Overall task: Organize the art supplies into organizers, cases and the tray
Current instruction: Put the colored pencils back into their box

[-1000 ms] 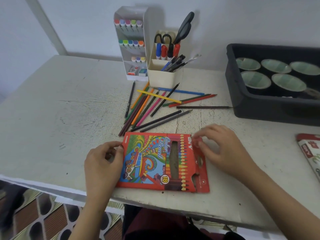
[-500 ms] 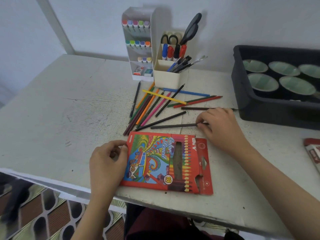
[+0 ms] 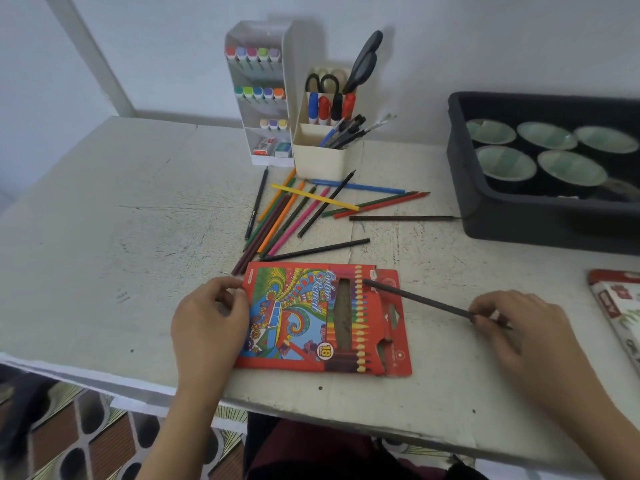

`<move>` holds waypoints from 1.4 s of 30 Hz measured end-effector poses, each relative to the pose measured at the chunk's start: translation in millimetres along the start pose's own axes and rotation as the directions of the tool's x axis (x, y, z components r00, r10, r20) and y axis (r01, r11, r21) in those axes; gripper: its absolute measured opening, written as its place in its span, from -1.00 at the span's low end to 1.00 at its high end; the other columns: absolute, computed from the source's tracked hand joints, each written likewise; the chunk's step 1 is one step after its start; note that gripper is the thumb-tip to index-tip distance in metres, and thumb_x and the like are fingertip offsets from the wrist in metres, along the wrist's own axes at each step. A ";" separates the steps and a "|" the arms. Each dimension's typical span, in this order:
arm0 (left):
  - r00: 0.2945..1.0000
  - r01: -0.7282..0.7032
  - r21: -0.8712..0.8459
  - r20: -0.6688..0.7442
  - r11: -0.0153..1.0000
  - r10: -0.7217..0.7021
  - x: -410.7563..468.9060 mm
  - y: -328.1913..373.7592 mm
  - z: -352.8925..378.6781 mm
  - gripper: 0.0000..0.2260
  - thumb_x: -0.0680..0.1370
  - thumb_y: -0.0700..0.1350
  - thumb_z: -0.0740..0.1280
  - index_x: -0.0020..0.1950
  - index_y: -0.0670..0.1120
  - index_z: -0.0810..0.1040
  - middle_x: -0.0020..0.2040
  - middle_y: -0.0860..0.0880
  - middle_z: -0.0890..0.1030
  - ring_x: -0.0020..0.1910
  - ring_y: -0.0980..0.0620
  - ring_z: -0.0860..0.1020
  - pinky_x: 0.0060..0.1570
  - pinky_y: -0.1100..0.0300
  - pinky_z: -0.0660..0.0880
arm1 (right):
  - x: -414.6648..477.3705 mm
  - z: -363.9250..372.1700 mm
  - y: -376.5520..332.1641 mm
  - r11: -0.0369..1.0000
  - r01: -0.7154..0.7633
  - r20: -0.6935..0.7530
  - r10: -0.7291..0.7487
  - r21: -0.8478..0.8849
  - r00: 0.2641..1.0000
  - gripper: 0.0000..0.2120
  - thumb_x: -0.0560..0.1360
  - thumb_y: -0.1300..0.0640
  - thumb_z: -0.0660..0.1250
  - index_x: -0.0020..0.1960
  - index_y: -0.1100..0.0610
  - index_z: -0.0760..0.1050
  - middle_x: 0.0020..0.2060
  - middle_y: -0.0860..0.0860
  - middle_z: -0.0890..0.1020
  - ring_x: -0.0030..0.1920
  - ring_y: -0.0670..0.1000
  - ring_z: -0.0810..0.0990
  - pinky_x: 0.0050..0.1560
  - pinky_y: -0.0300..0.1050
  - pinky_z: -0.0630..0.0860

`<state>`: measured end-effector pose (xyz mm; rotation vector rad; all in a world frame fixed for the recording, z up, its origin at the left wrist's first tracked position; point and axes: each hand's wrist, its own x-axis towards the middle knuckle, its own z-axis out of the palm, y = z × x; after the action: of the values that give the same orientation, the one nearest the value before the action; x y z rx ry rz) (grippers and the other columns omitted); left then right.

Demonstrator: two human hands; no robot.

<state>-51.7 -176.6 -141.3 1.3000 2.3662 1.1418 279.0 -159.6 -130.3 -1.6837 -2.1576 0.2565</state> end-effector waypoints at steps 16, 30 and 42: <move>0.756 -0.628 0.024 0.256 0.778 0.602 5.3 -5.6 3.5 -0.54 0.44 0.25 0.26 0.22 0.05 0.59 0.32 -0.03 0.50 0.34 -0.02 0.40 0.30 -0.02 0.29 | -15.6 5.3 5.3 0.996 -0.076 -0.112 0.080 0.036 0.990 -0.71 0.37 0.34 0.43 -0.18 -0.03 0.45 -0.32 -0.19 0.49 -0.30 -0.01 0.46 -0.21 0.03 0.41; 0.696 -0.528 -0.143 0.493 0.837 0.523 16.3 -17.9 6.0 -0.37 0.27 0.51 0.23 0.31 0.39 0.32 0.44 0.30 0.16 0.47 0.33 0.06 0.44 0.22 -0.09 | -4.3 0.8 17.5 0.994 0.108 -0.030 -0.107 0.011 0.994 -0.87 0.37 0.17 0.30 -0.14 -0.02 0.56 -0.28 -0.22 0.55 -0.24 -0.19 0.49 -0.12 0.04 0.47; 0.698 -0.506 -0.177 0.492 0.844 0.521 13.8 -14.4 3.5 -0.34 0.22 0.50 0.29 0.30 0.45 0.29 0.47 0.22 0.20 0.46 0.37 0.01 0.43 0.19 -0.06 | 7.7 20.8 -21.6 0.942 0.253 0.107 -0.281 0.221 0.954 -0.86 0.45 -0.07 0.18 -0.06 -0.18 0.50 -0.22 -0.31 0.52 -0.13 -0.25 0.47 -0.04 -0.25 0.33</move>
<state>-67.1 -168.3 -151.5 2.0366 1.6174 0.7714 249.7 -155.9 -139.6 -1.2754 -2.3382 0.5113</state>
